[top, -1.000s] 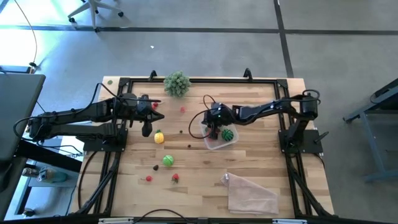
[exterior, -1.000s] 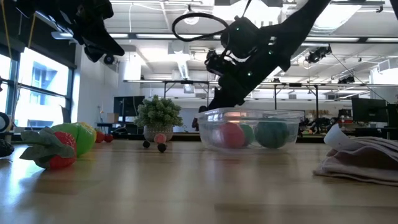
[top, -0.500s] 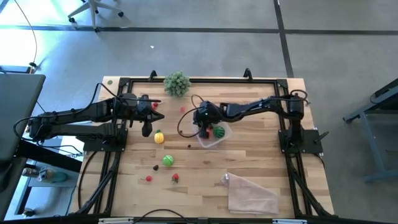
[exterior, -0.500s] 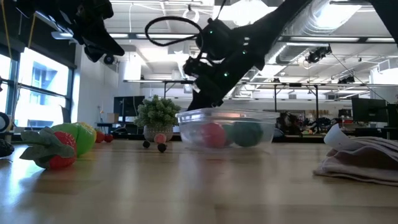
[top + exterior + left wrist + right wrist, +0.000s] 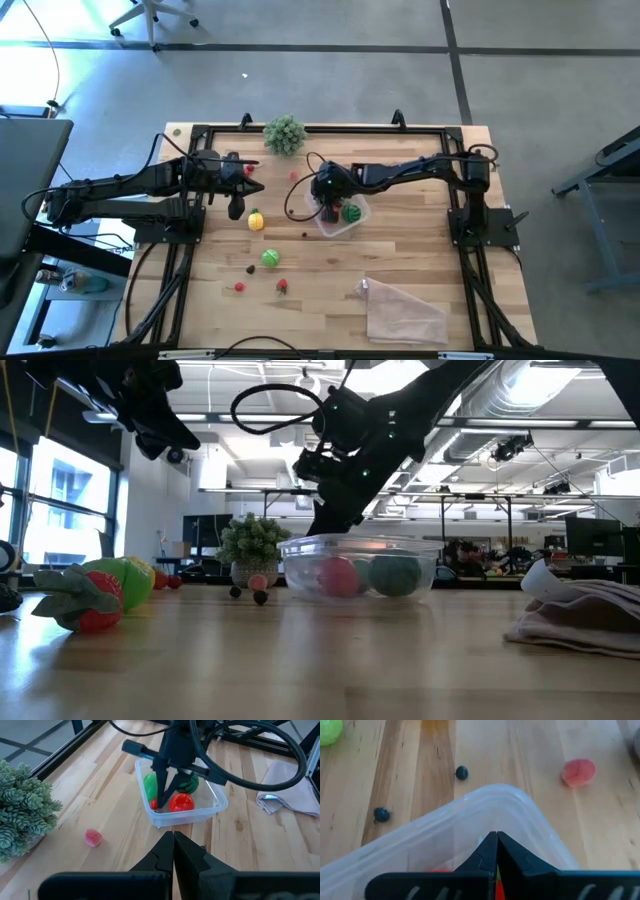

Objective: Pick and placing Produce into tupperware
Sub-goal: Adjust the transparent bin, then put the pink peach into the transparent bin

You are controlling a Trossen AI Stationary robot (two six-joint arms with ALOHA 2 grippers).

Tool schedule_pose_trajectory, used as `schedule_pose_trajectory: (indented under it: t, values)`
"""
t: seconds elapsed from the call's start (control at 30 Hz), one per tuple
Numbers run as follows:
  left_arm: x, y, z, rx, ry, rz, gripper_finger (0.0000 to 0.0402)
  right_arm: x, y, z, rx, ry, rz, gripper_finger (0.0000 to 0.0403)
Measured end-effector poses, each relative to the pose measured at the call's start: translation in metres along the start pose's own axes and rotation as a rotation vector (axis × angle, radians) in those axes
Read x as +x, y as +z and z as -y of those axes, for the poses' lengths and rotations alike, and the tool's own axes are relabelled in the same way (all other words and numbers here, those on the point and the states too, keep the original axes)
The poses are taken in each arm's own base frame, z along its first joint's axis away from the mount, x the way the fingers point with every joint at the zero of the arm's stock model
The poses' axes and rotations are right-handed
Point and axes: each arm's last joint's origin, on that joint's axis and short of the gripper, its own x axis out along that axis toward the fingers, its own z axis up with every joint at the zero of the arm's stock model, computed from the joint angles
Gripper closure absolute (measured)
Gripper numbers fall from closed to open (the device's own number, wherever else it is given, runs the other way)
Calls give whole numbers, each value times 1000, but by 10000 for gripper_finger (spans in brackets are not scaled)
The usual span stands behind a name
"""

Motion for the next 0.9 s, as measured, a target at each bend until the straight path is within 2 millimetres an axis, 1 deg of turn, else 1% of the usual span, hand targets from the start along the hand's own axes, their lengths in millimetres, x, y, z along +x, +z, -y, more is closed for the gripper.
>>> schedule_pose_trajectory:
  t: [0.1,0.2,0.27,0.37,0.43,0.5,0.6,0.7,0.8,0.9]
  values:
    - [0,0,0,0,0,0,401,-14,4,-1,-3,-33,-8,403]
    - [0,0,0,0,0,0,401,-39,13,-6,-22,-69,5,403]
    - [0,0,0,0,0,0,401,-61,21,-11,-34,-68,38,403]
    - [0,0,0,0,0,0,401,-100,27,-21,-47,-64,64,403]
    - [0,0,0,0,0,0,401,-127,28,-27,-41,-101,72,403]
    - [0,0,0,0,0,0,401,-155,23,-34,-35,-152,75,403]
    - [0,0,0,0,0,1,401,-195,7,-42,-9,-211,111,403]
    - [0,0,0,0,0,1,401,-226,-18,-48,54,-213,177,403]
    - [0,0,0,0,0,0,401,-245,-51,-51,149,-175,238,403]
    - [0,0,0,0,0,0,401,-251,-82,-52,237,-113,296,403]
